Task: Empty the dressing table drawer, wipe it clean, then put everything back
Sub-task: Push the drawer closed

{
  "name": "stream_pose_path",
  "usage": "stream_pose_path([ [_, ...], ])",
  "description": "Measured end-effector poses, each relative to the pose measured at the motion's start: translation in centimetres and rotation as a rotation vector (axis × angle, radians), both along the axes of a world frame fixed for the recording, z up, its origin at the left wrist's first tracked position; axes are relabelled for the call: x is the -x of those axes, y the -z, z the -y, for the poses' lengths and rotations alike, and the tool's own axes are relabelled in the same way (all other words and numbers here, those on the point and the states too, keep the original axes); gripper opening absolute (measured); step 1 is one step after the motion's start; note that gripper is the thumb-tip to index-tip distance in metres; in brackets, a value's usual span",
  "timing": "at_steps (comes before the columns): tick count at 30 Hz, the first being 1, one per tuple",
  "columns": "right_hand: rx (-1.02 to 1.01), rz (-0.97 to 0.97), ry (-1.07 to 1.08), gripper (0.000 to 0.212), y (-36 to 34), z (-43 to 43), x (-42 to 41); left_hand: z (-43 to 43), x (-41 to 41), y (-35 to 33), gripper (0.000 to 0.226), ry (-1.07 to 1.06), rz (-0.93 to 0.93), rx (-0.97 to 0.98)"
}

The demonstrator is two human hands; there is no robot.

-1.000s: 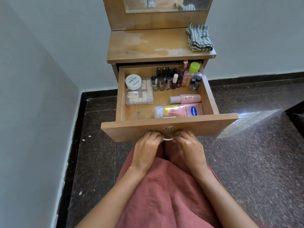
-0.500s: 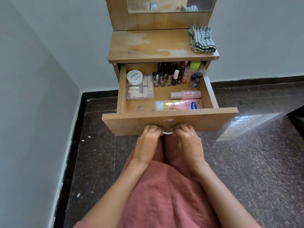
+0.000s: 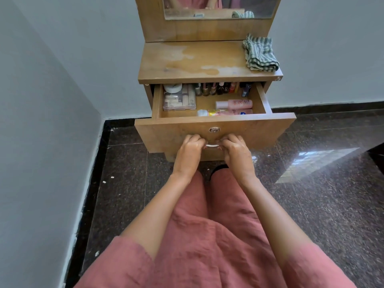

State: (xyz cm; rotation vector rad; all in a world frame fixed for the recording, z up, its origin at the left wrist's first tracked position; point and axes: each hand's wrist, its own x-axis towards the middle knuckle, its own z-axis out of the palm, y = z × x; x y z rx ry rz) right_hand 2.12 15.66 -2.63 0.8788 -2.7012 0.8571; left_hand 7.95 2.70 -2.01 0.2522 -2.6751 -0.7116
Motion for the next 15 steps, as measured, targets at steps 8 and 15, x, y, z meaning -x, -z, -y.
stream_pose_path([
  [8, 0.059, 0.065, -0.016, 0.015, -0.6, 2.2, 3.8, 1.8, 4.0, -0.9, 0.017, -0.020, 0.012, -0.049],
  [15, 0.067, 0.095, -0.035, 0.016, -0.9, 3.8, 7.0, 3.5, 7.3, -1.2, 0.017, -0.042, 0.030, -0.051],
])
